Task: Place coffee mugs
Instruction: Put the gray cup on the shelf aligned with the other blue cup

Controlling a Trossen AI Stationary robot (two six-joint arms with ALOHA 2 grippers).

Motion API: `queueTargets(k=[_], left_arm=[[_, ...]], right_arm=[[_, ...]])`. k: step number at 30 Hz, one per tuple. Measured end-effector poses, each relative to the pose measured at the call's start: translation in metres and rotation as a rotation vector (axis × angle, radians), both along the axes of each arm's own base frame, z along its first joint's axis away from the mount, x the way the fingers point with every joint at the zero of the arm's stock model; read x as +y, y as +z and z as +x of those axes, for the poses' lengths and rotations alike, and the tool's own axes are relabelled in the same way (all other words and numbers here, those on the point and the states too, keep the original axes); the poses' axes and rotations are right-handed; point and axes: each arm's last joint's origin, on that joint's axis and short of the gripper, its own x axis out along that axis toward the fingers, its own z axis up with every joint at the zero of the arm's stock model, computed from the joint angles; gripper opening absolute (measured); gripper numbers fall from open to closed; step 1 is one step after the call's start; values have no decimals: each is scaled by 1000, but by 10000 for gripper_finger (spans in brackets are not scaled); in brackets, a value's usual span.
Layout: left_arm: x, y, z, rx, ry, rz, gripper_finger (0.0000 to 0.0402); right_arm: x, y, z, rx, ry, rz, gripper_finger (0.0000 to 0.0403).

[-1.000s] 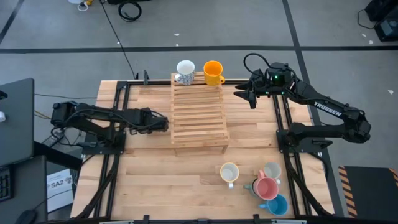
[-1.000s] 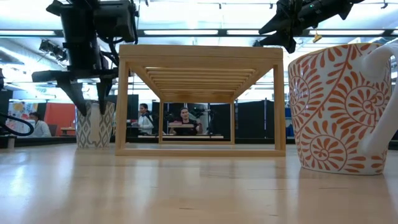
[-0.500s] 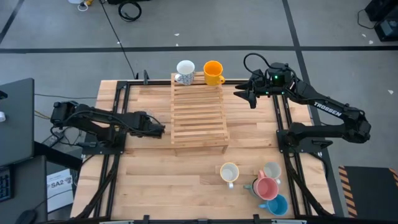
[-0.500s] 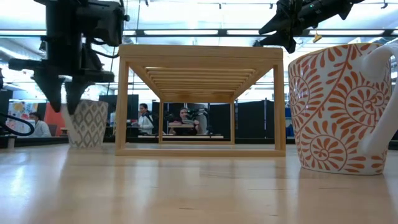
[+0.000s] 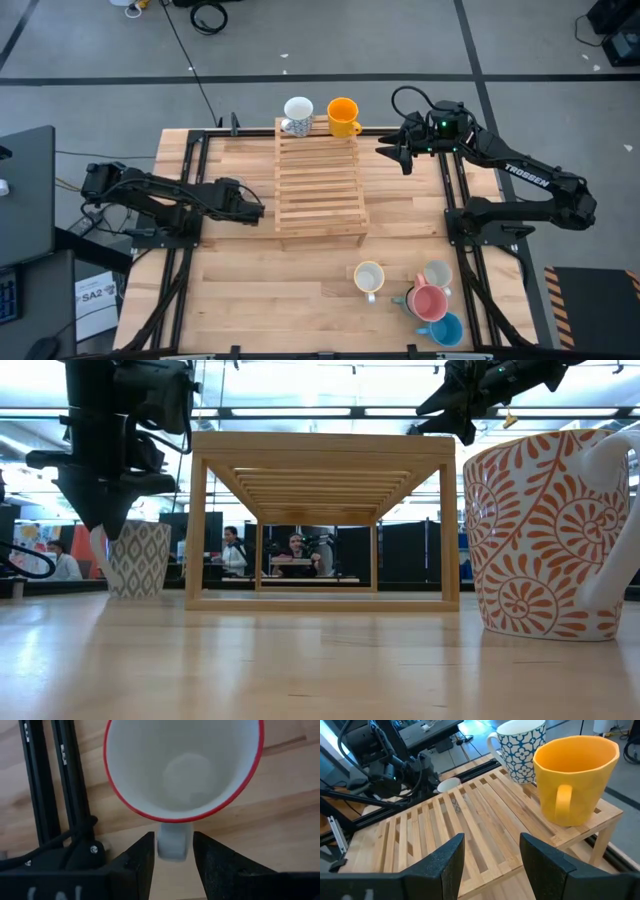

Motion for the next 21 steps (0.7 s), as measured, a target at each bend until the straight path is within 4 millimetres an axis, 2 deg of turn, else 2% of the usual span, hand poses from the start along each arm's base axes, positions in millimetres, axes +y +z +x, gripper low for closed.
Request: queueTargets(k=[8, 17, 21], left_arm=[[0, 0, 0, 1, -1, 0, 139], [0, 0, 0, 1, -2, 0, 86], [0, 0, 0, 1, -2, 1, 79]], right_arm=[[0, 0, 0, 1, 2, -4, 197], [0, 0, 0, 1, 2, -4, 197], [0, 0, 0, 1, 2, -4, 197]])
